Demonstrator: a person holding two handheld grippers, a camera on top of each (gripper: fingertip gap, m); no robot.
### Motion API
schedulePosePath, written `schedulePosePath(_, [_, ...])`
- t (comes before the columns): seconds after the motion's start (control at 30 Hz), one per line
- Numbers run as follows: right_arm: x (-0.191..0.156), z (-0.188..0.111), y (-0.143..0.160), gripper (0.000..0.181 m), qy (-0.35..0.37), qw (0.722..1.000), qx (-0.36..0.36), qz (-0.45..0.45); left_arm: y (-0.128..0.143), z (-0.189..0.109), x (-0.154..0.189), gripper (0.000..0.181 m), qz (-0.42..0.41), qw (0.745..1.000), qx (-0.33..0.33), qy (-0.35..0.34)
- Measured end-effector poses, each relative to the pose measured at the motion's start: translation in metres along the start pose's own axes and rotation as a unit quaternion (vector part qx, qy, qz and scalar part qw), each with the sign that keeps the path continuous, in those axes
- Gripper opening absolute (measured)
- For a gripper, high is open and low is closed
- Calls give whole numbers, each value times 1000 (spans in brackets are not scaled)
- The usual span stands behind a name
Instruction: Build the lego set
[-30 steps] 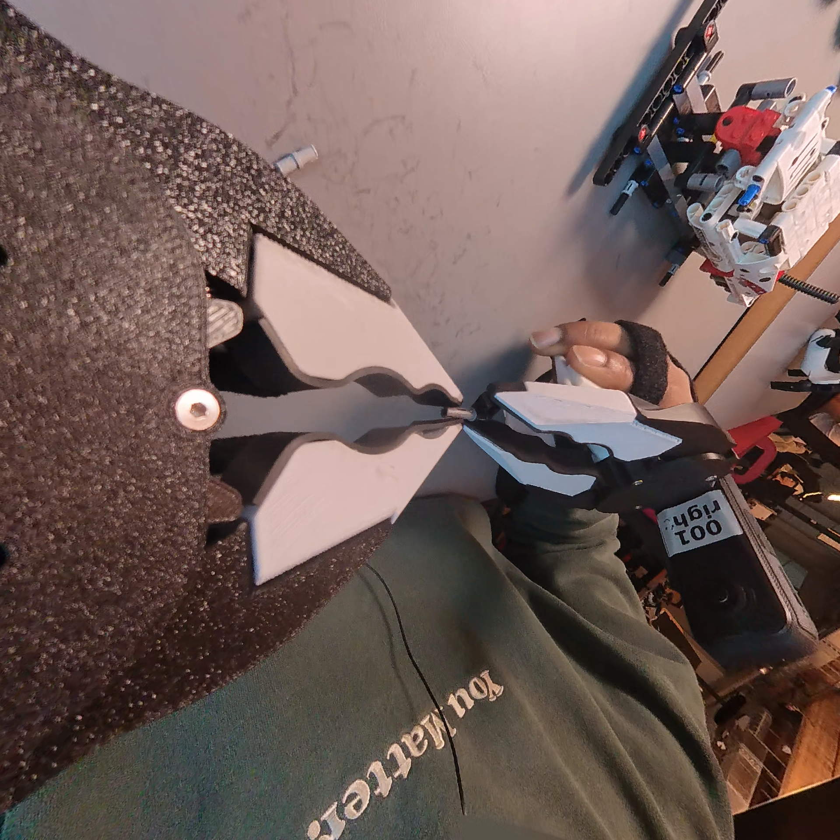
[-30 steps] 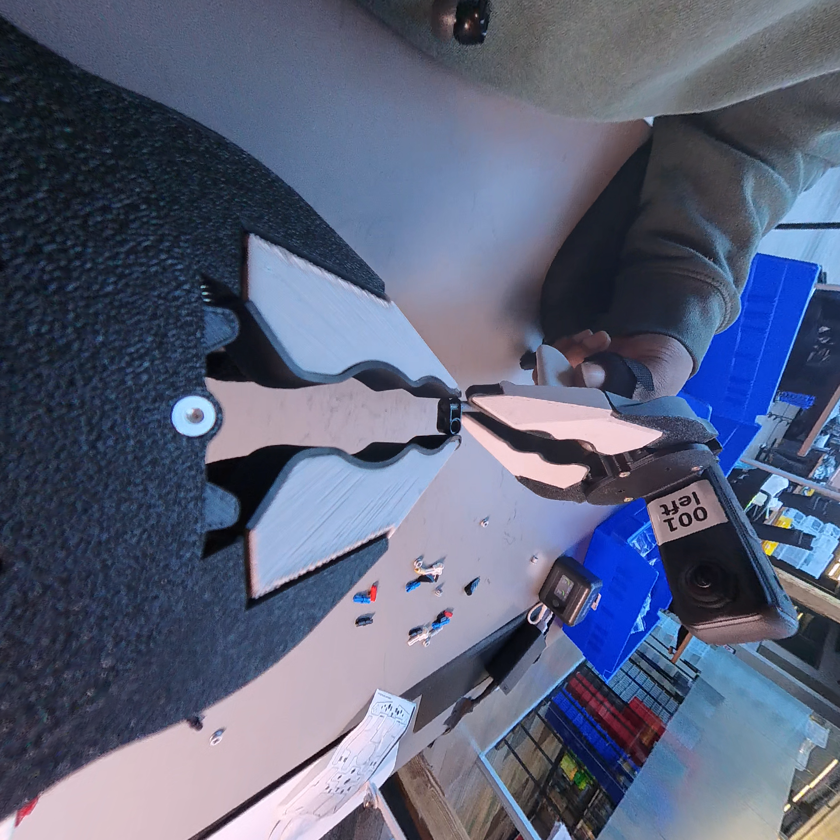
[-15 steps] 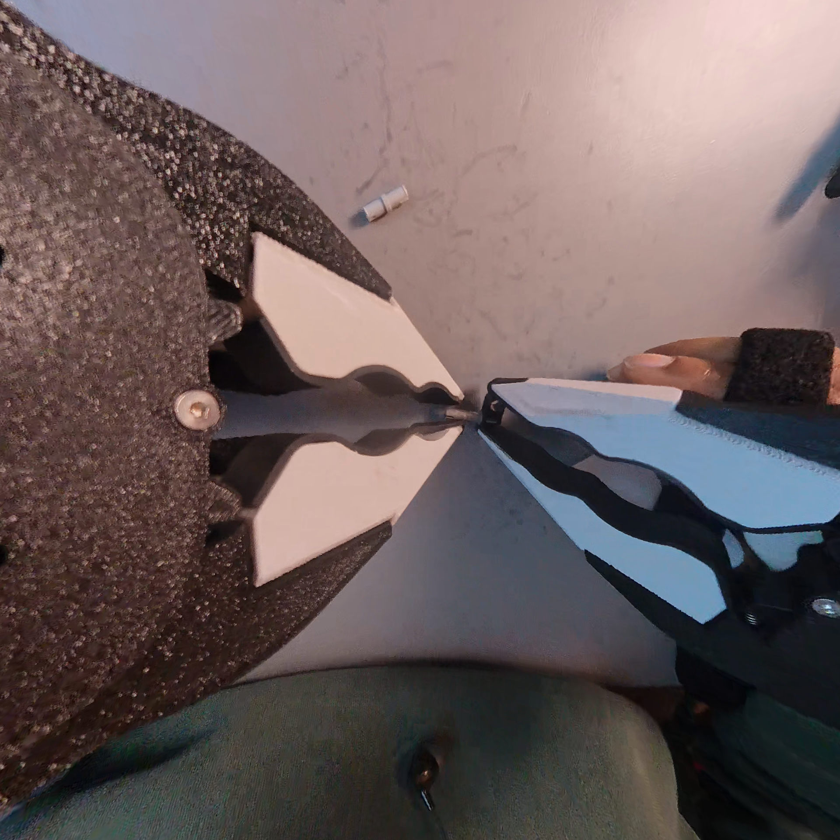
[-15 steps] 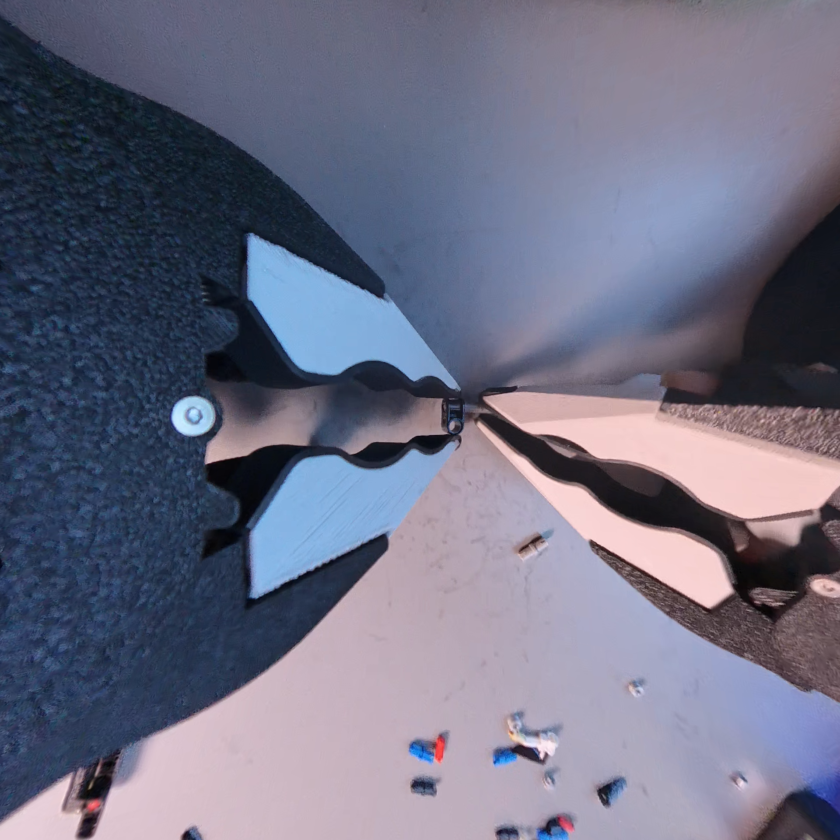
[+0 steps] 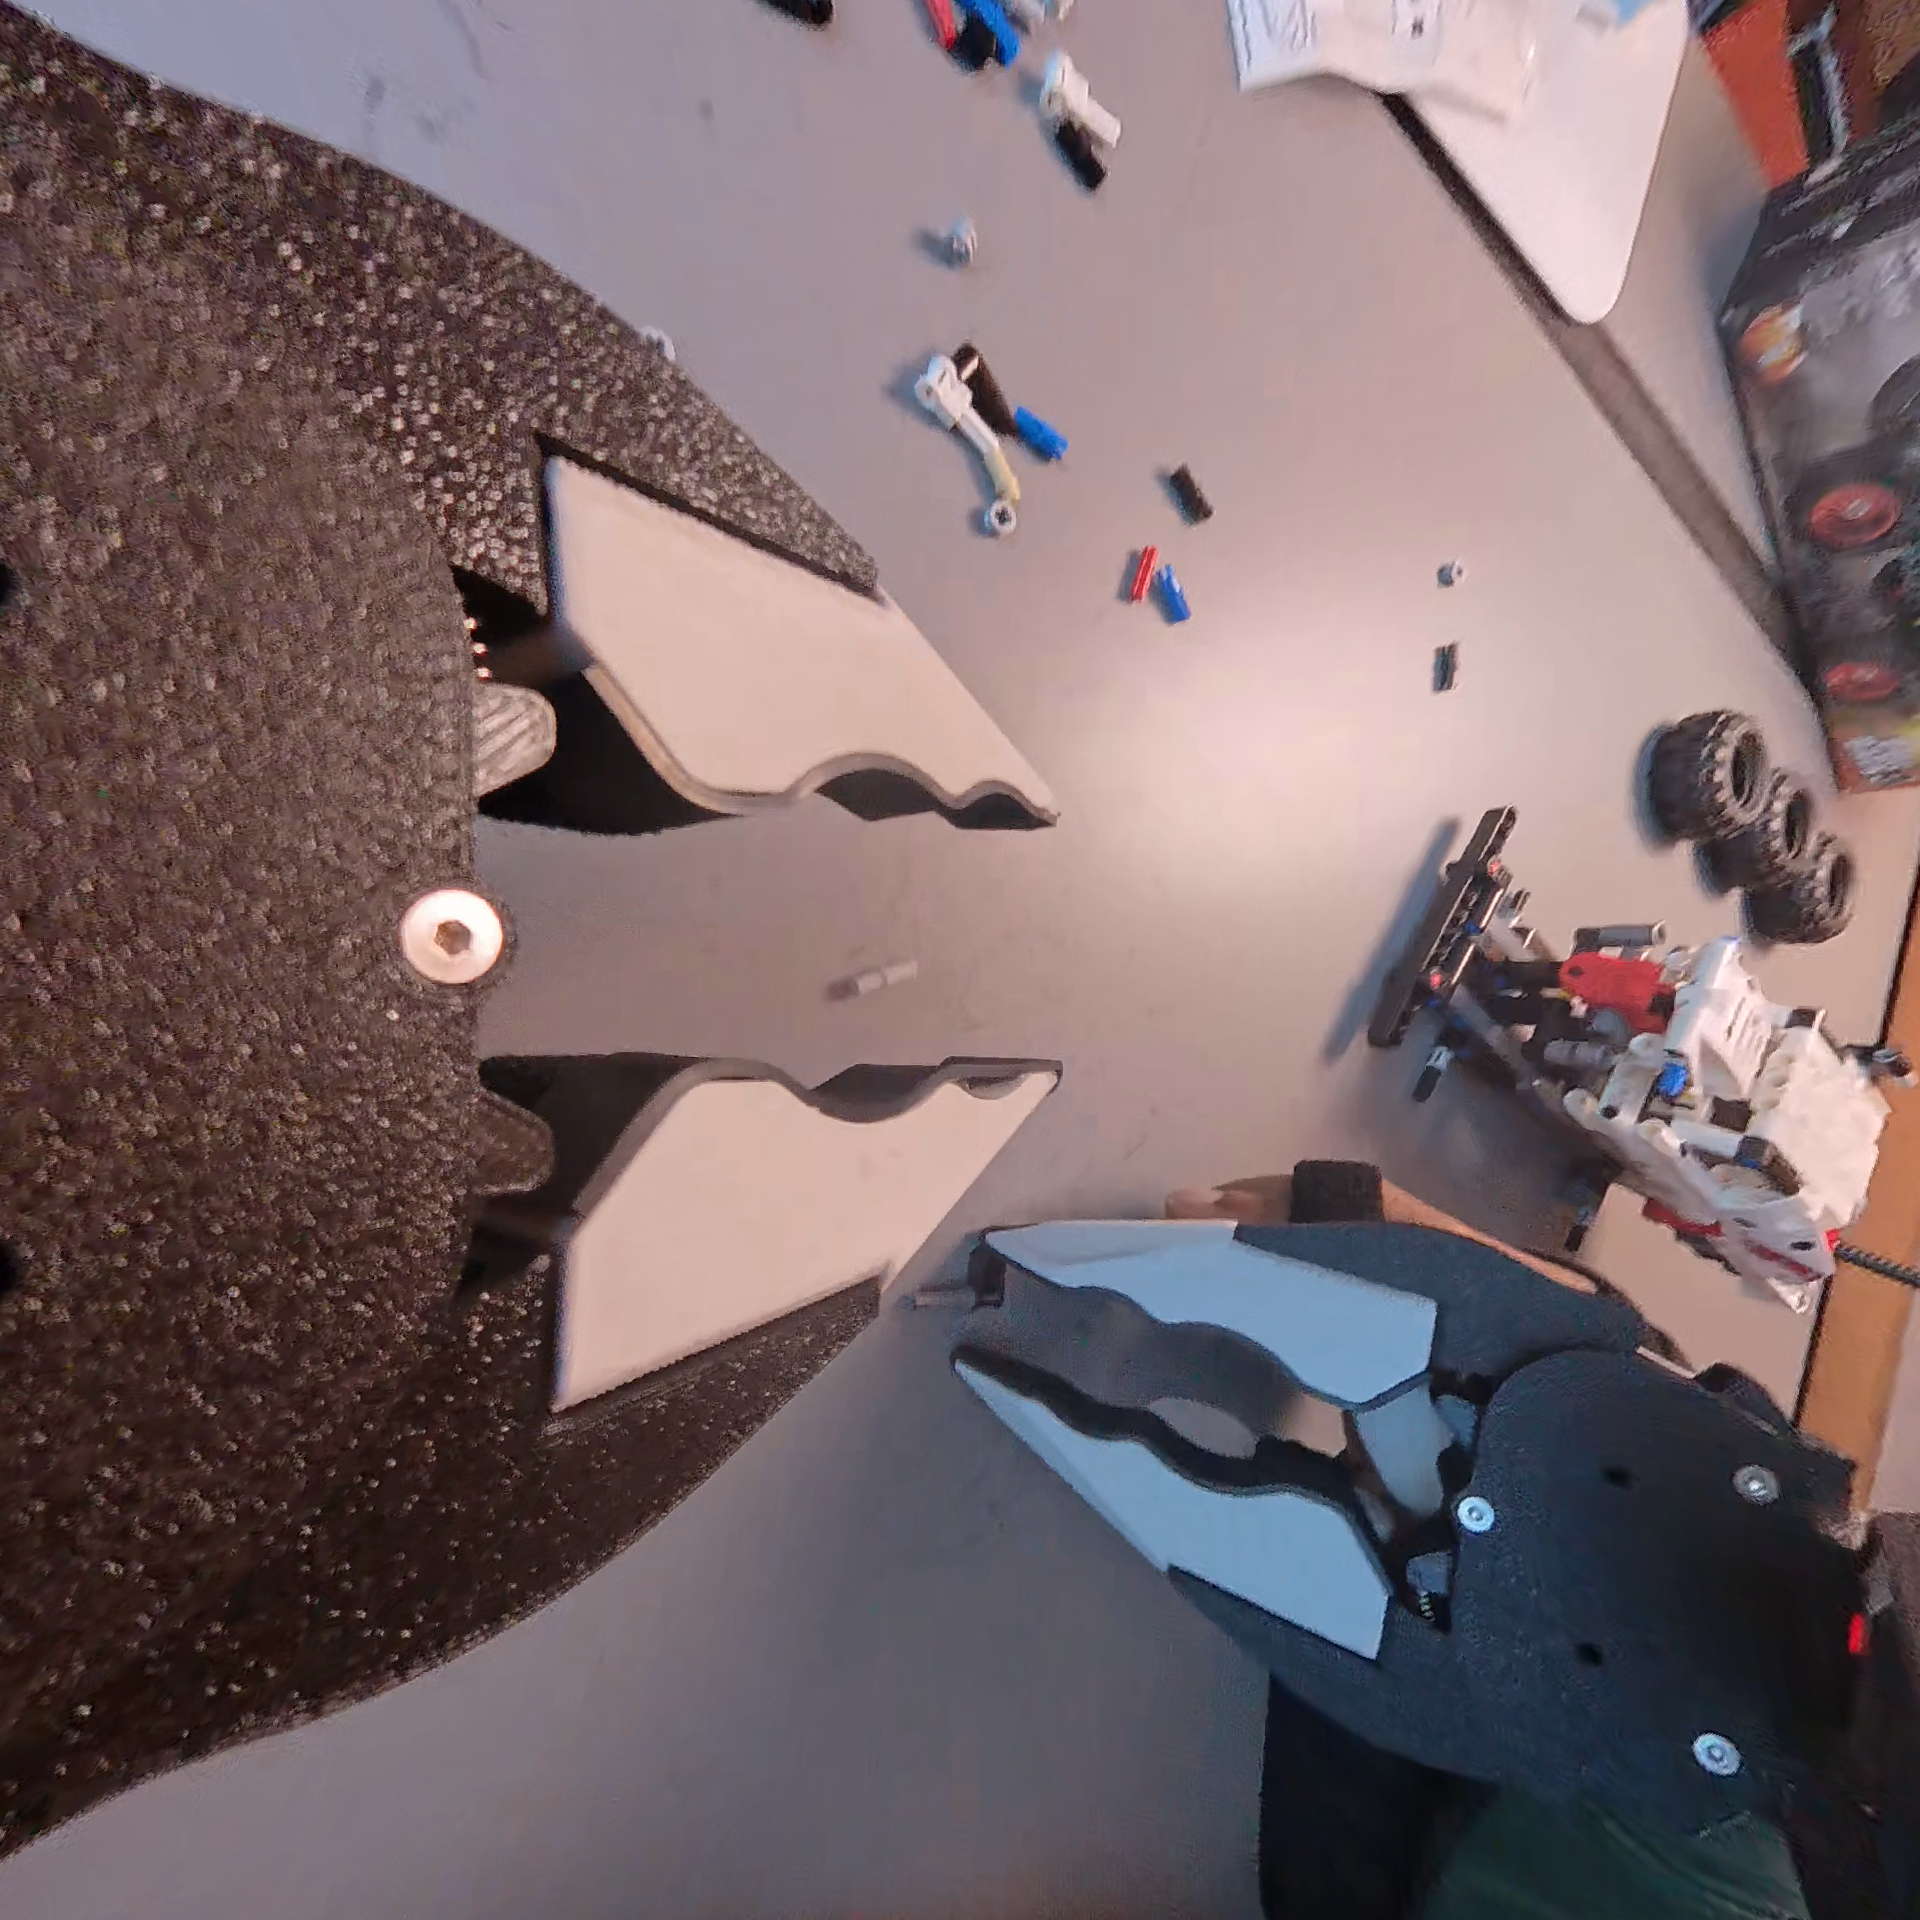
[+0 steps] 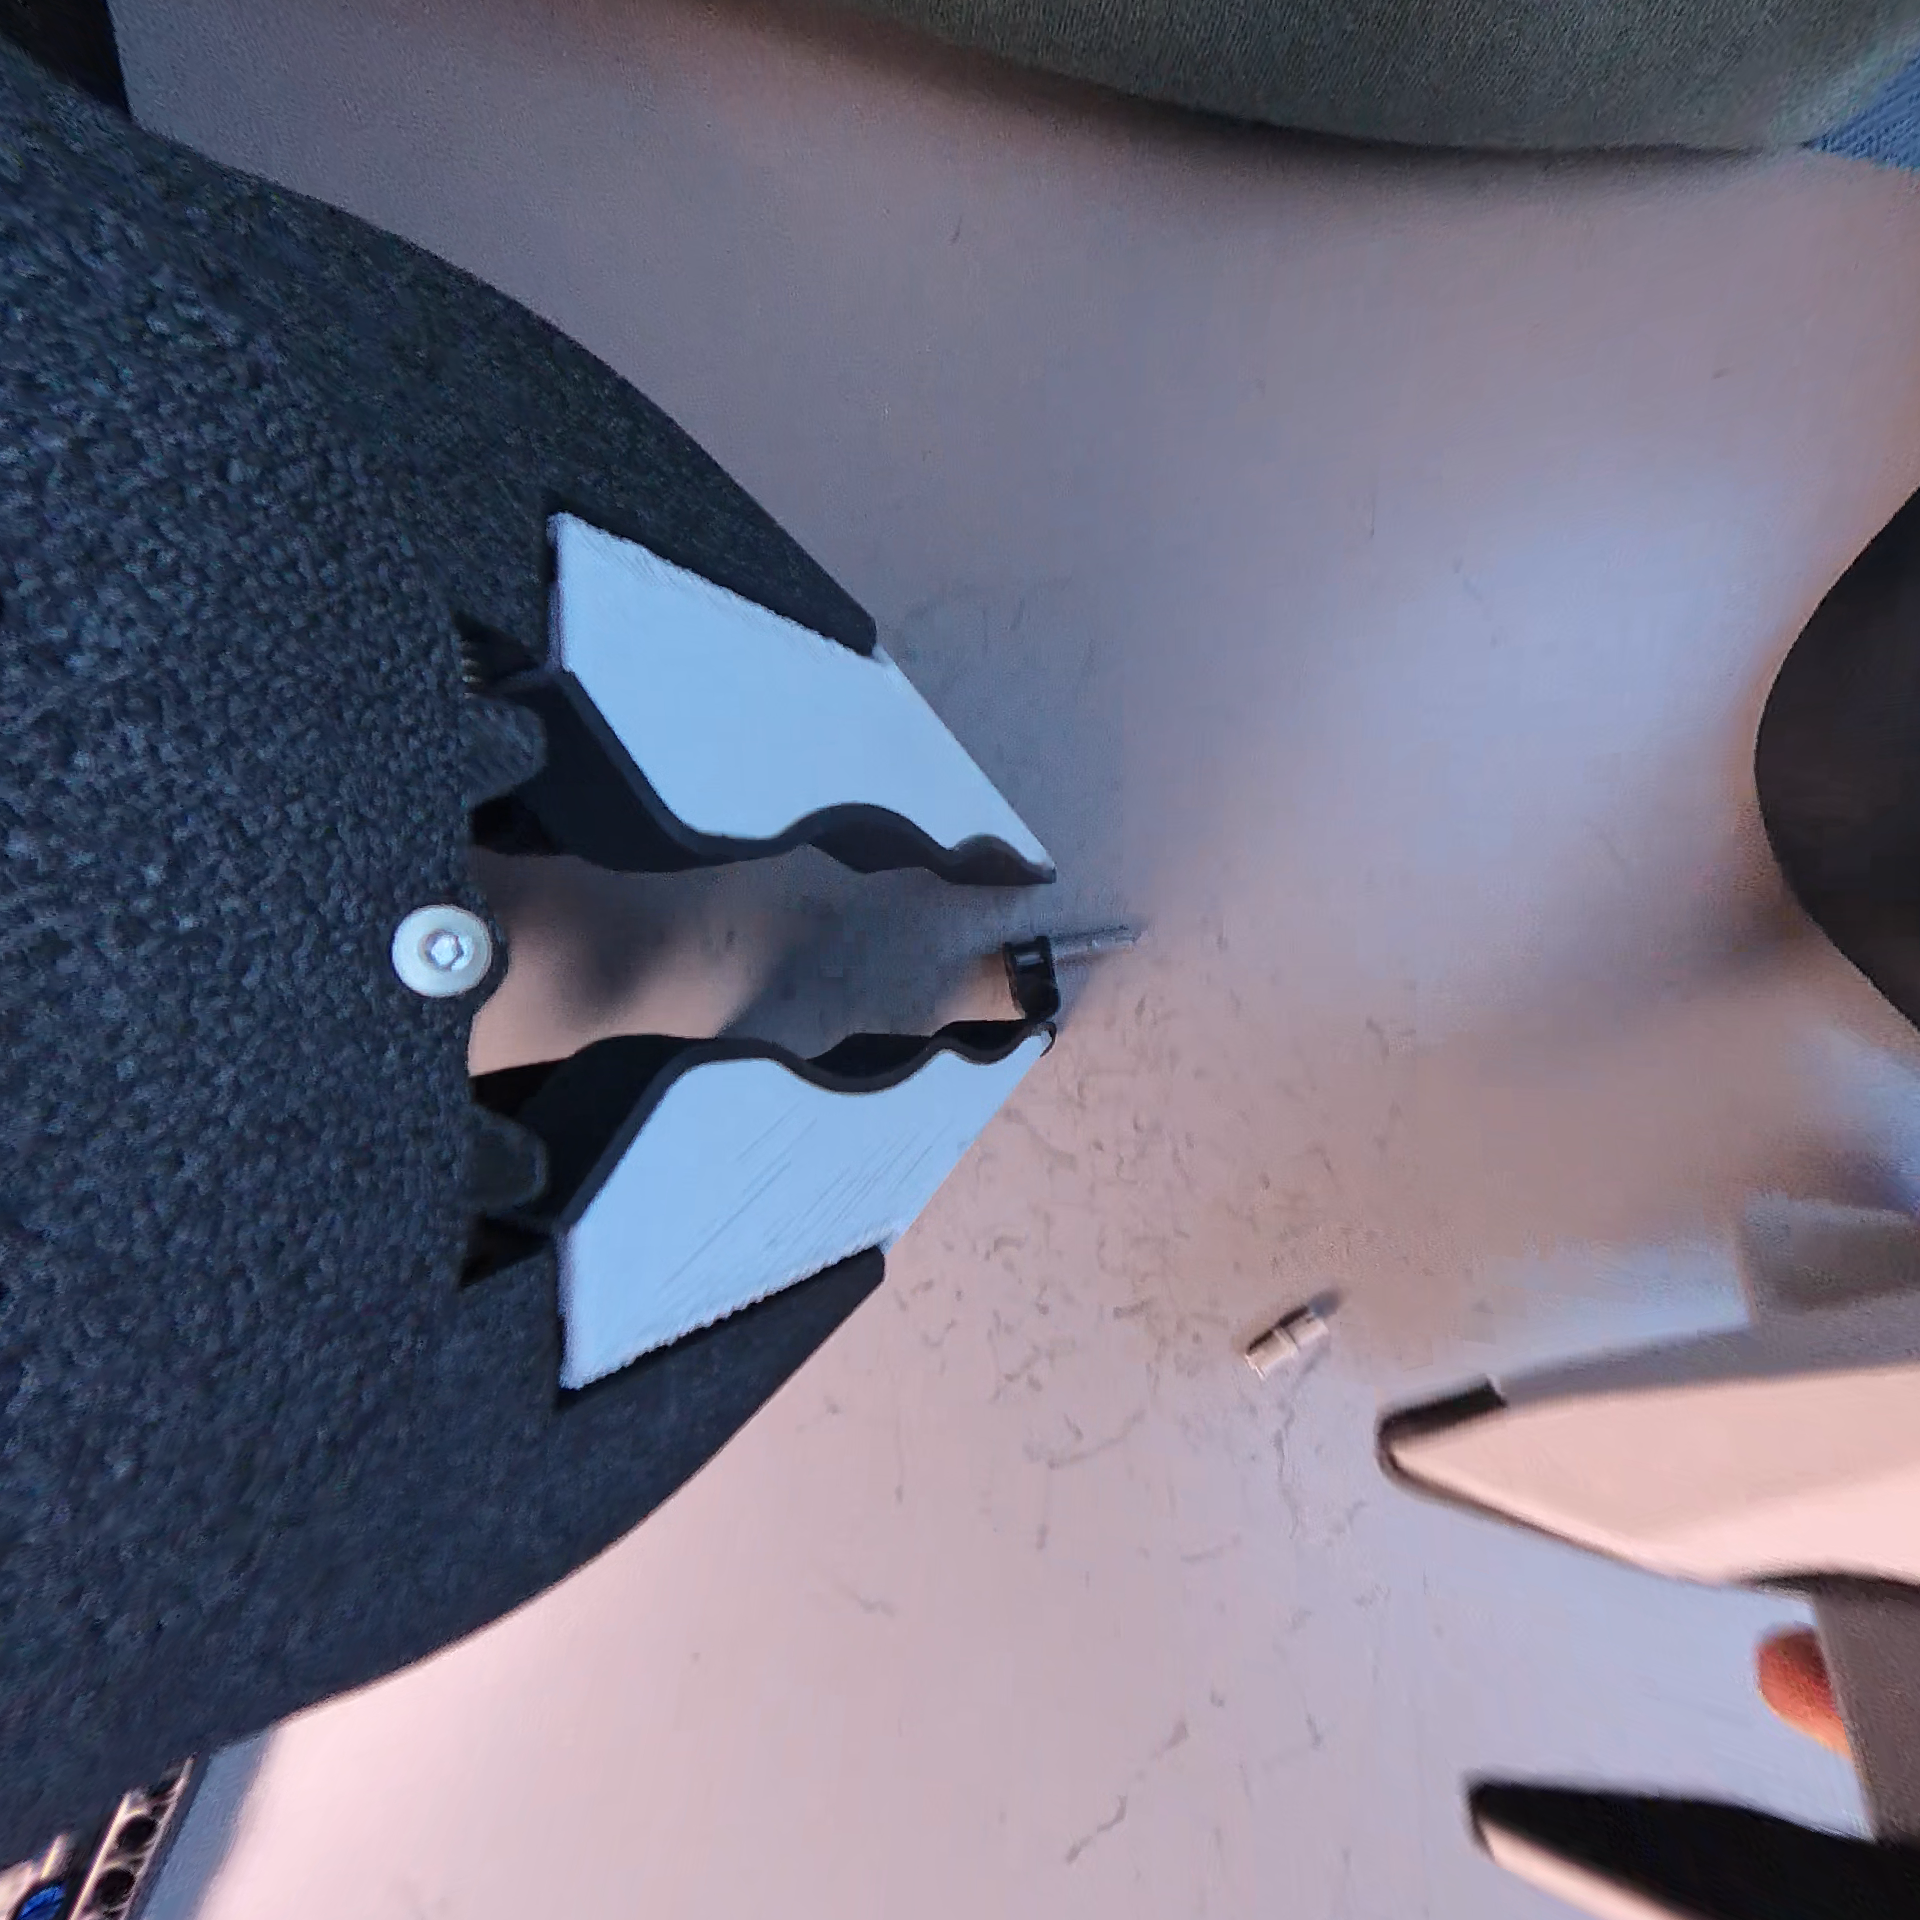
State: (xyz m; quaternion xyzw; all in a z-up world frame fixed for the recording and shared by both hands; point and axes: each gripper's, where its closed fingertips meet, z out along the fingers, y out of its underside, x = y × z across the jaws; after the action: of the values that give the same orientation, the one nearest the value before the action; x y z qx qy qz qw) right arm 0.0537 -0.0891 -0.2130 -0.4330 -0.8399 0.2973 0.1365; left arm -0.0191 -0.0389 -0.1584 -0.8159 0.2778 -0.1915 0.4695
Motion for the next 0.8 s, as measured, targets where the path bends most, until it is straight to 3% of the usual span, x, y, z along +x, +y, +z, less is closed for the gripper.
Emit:
schedulePosePath(0.17, [1, -6, -6, 35, 18, 999, 34, 2, -6, -8, -17, 44, 27, 998, 28, -55])
schedulePosePath(0.47, [20, -42, -18, 30, 99, 984, 147, 24, -4, -7, -17, 27, 27, 998, 39, -45])
schedulePosePath(0.8, [37, -49, -9, 28, 150, 974, 164, 32, 41, 0, -6, 31, 49, 995, -88, 5])
